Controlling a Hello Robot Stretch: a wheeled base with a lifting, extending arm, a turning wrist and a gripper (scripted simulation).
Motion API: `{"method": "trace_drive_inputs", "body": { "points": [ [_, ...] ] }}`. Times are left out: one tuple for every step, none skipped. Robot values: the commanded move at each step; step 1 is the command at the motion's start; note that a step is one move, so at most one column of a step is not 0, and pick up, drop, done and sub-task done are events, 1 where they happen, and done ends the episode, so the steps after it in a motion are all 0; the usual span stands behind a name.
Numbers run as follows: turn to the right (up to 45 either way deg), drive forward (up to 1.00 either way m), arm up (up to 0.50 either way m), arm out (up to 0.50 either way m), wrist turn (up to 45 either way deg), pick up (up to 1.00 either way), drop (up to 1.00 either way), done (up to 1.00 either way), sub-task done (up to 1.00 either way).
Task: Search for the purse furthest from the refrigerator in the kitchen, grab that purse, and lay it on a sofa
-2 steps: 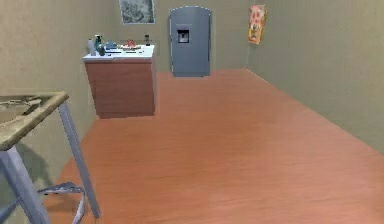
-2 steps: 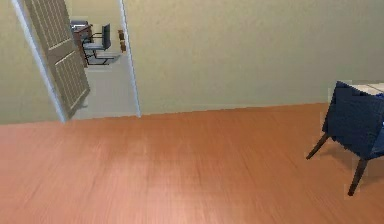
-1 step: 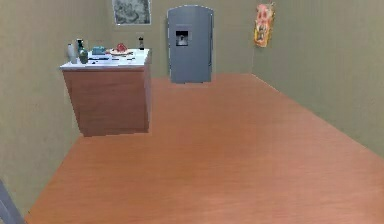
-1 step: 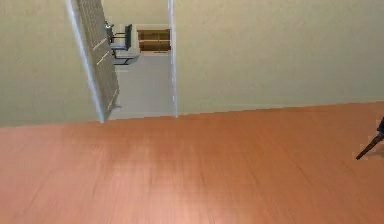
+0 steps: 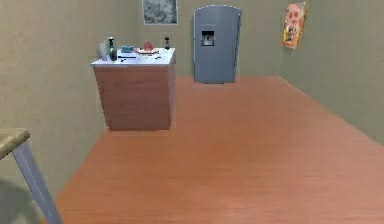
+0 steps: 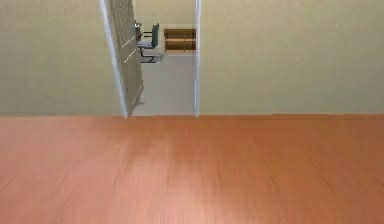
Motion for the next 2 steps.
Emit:
{"method": "trace_drive_inputs", "body": {
  "points": [
    [0.0, 1.0, 0.0, 0.0, 0.0, 0.0, 0.0, 0.0, 0.0],
    [-21.0, 0.0, 0.0, 0.0, 0.0, 0.0, 0.0, 0.0, 0.0]
  ]
}}
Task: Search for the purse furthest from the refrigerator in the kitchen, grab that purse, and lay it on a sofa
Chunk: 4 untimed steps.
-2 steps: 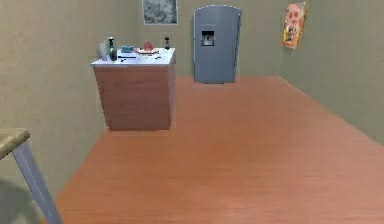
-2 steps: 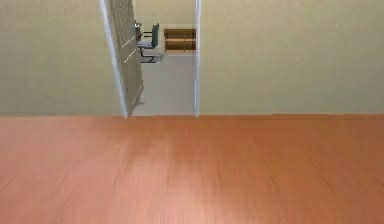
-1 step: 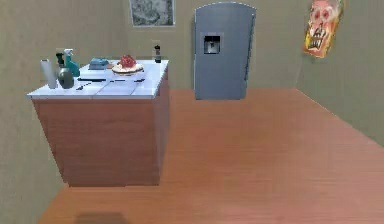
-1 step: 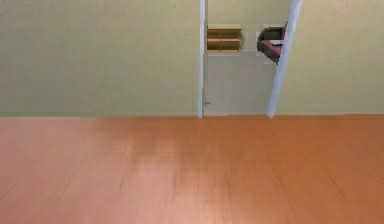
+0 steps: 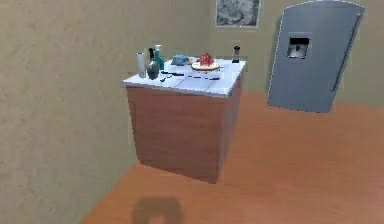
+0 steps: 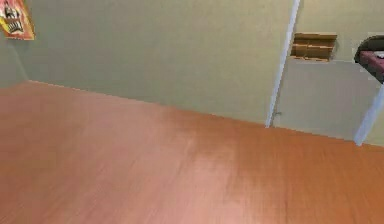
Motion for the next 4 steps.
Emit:
{"method": "trace_drive_inputs", "body": {
  "points": [
    [0.0, 0.95, 0.0, 0.0, 0.0, 0.0, 0.0, 0.0, 0.0],
    [45.0, 0.0, 0.0, 0.0, 0.0, 0.0, 0.0, 0.0, 0.0],
    [39.0, 0.0, 0.0, 0.0, 0.0, 0.0, 0.0, 0.0, 0.0],
    [0.0, 0.7, 0.0, 0.0, 0.0, 0.0, 0.0, 0.0, 0.0]
  ]
}}
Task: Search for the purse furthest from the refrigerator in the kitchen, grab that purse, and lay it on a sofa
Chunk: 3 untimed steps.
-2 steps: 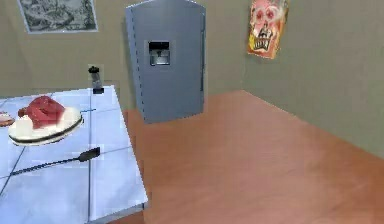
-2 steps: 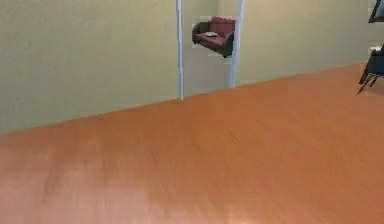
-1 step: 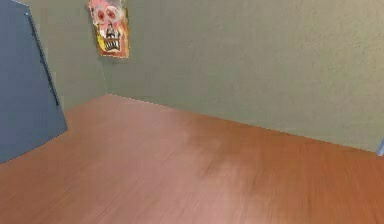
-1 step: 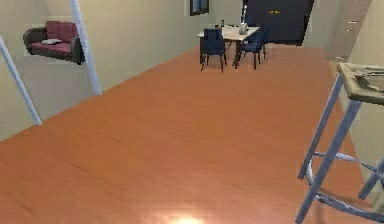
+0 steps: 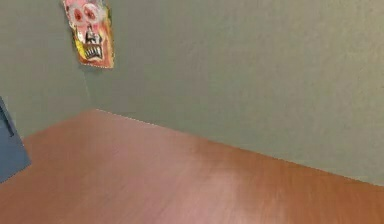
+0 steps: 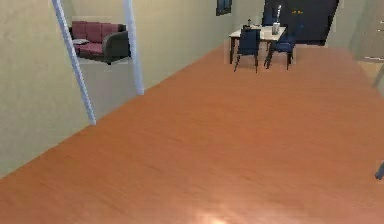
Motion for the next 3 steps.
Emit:
{"method": "trace_drive_inputs", "body": {
  "points": [
    [-45.0, 0.0, 0.0, 0.0, 0.0, 0.0, 0.0, 0.0, 0.0],
    [-15.0, 0.0, 0.0, 0.0, 0.0, 0.0, 0.0, 0.0, 0.0],
    [0.0, 1.0, 0.0, 0.0, 0.0, 0.0, 0.0, 0.0, 0.0]
  ]
}}
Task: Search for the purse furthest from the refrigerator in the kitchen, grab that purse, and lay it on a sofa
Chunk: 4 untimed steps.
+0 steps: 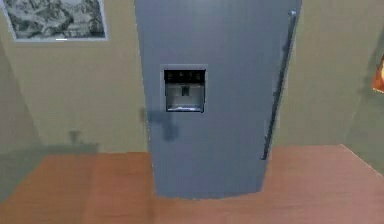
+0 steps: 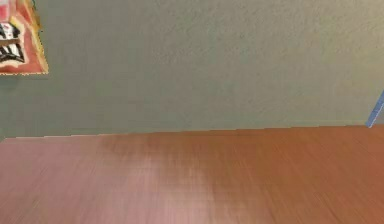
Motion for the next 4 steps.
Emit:
{"method": "trace_drive_inputs", "body": {
  "points": [
    [-9.0, 0.0, 0.0, 0.0, 0.0, 0.0, 0.0, 0.0, 0.0],
    [0.0, 0.45, 0.0, 0.0, 0.0, 0.0, 0.0, 0.0, 0.0],
    [-45.0, 0.0, 0.0, 0.0, 0.0, 0.0, 0.0, 0.0, 0.0],
    [-45.0, 0.0, 0.0, 0.0, 0.0, 0.0, 0.0, 0.0, 0.0]
  ]
}}
